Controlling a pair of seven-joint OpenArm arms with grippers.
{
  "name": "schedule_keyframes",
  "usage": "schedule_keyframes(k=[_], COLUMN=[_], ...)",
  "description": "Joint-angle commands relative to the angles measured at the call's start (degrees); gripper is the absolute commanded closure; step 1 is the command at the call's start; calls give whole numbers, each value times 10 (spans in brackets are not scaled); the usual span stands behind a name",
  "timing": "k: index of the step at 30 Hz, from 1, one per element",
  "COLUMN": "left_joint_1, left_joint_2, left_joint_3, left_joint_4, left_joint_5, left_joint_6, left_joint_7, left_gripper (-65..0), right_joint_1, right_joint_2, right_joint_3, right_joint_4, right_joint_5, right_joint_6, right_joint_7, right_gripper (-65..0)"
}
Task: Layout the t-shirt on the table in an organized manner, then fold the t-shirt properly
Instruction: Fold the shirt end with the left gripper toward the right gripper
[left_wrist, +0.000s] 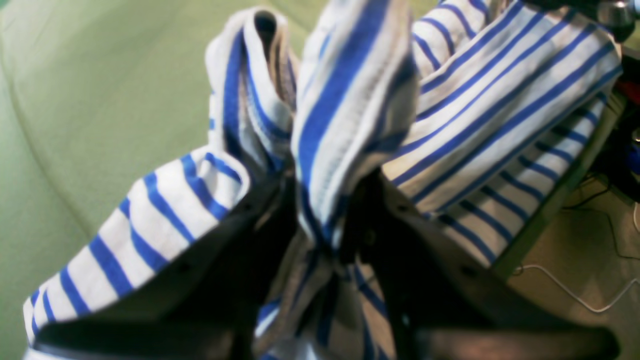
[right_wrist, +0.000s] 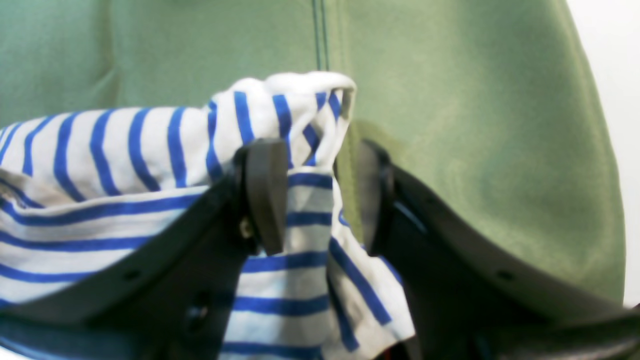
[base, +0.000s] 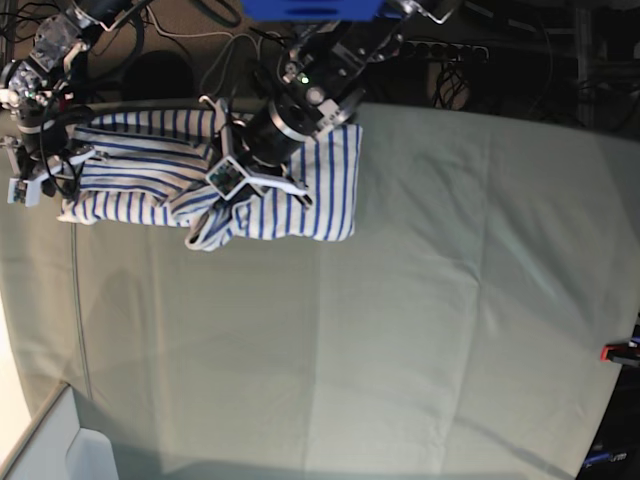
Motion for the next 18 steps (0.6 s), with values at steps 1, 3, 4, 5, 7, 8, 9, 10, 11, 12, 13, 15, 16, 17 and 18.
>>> schedule_keyframes(k=[1, 3, 4, 5, 7, 8, 9, 10, 11, 12, 13, 15, 16, 17, 18], left_joint_1=[4, 5, 8, 9, 10, 11, 11, 11, 11, 11, 11, 11, 11, 11, 11], left_joint_2=[8, 8, 8, 8, 7, 5, -2, -9, -12, -15, -17, -25, -28, -34, -41], left_joint_3=[6, 7, 7, 7, 7, 7, 7, 9, 13, 20, 26, 29, 29, 26, 24], left_joint_4=[10, 10, 14, 16, 17, 18, 23, 32, 40, 52, 63, 91, 107, 124, 139], left_joint_5=[2, 4, 5, 5, 5, 3, 0, 0, -1, -1, -1, -1, -1, -1, -1], left_joint_6=[-2, -2, -2, -2, -3, -6, -7, -7, -7, -7, -7, -6, -5, -2, -2], left_joint_7=[-16, -16, -16, -16, -16, -16, -21, -21, -22, -22, -22, -22, -22, -21, -20], left_gripper=[-91, -115, -137, -169, -254, -295, -334, -367, -388, -400, -401, -398, -398, -397, -387], right_joint_1=[2, 2, 2, 2, 2, 3, 3, 3, 3, 3, 3, 3, 3, 3, 3], right_joint_2=[7, 7, 7, 7, 7, 7, 7, 7, 7, 7, 7, 7, 7, 7, 7], right_joint_3=[1, 1, 1, 1, 1, 1, 1, 1, 1, 1, 1, 1, 1, 1, 1], right_joint_4=[10, 10, 10, 10, 10, 10, 10, 10, 10, 10, 10, 10, 10, 10, 10], right_joint_5=[9, 9, 9, 9, 9, 9, 9, 9, 9, 9, 9, 9, 9, 9, 9], right_joint_6=[2, 2, 2, 2, 2, 2, 2, 2, 2, 2, 2, 2, 2, 2, 2], right_joint_7=[13, 13, 13, 13, 13, 13, 13, 13, 13, 13, 13, 13, 13, 13, 13], right_gripper=[-242, -243, -243, -243, -243, -243, -243, -244, -244, -244, -244, -244, -244, -244, -244])
